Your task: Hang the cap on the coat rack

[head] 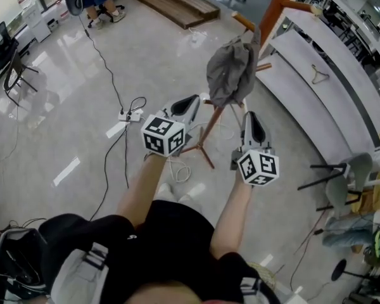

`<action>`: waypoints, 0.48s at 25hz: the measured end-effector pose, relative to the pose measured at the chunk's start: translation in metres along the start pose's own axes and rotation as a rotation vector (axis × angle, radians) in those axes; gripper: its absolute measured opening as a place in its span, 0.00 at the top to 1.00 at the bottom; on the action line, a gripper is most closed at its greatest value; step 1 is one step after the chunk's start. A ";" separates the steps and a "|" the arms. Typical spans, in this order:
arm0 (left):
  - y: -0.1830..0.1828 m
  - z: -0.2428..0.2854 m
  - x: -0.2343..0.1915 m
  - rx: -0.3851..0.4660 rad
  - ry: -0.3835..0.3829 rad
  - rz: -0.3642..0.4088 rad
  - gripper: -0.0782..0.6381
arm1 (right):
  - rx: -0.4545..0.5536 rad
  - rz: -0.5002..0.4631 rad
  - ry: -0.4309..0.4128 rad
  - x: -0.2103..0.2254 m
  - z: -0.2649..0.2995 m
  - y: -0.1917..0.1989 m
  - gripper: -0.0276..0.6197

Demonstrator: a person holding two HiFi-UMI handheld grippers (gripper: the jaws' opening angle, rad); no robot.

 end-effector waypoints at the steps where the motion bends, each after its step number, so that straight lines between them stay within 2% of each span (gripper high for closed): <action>1: 0.003 -0.001 0.002 -0.002 -0.007 -0.001 0.89 | -0.021 -0.007 0.007 -0.001 -0.001 0.003 0.94; 6: 0.019 -0.007 0.009 -0.017 -0.025 -0.011 0.89 | -0.056 -0.009 0.016 -0.005 -0.010 0.013 0.95; 12: 0.020 -0.010 0.009 -0.008 -0.022 -0.017 0.89 | -0.068 -0.037 0.020 -0.008 -0.010 0.016 0.95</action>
Point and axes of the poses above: the fingertips, and each gripper's own axes: z forward along the fingers, x to its right, y out of its underside, the point moved 10 cm from there along -z, backward along the fingers, and after that the axes turned 2 degrees about z, right-handed, at the moved point
